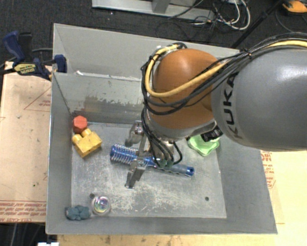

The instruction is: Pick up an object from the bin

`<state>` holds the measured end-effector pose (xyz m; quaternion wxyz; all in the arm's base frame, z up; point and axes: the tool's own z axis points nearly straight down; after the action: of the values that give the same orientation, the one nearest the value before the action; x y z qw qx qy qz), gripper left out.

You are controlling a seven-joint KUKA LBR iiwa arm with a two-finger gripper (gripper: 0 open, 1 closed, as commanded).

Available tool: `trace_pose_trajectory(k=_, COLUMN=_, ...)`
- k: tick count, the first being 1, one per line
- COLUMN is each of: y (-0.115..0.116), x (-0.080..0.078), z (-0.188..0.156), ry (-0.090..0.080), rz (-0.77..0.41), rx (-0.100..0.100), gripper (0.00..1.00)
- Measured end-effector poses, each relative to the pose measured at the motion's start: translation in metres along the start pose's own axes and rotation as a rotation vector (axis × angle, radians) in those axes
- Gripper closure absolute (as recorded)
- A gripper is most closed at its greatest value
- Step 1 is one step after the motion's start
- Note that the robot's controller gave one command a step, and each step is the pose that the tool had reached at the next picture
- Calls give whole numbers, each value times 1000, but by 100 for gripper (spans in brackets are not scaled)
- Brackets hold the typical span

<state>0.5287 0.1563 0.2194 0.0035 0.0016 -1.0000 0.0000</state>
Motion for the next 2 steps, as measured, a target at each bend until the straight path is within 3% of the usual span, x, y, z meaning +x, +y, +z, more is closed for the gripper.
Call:
trace_pose_trajectory(k=1, y=-56, x=-63, z=147, ry=-14, rz=-168, rx=-5, gripper=0)
trace_pose_trajectory(k=2, y=-55, x=-65, z=144, ry=-10, rz=-167, rx=-2, gripper=0)
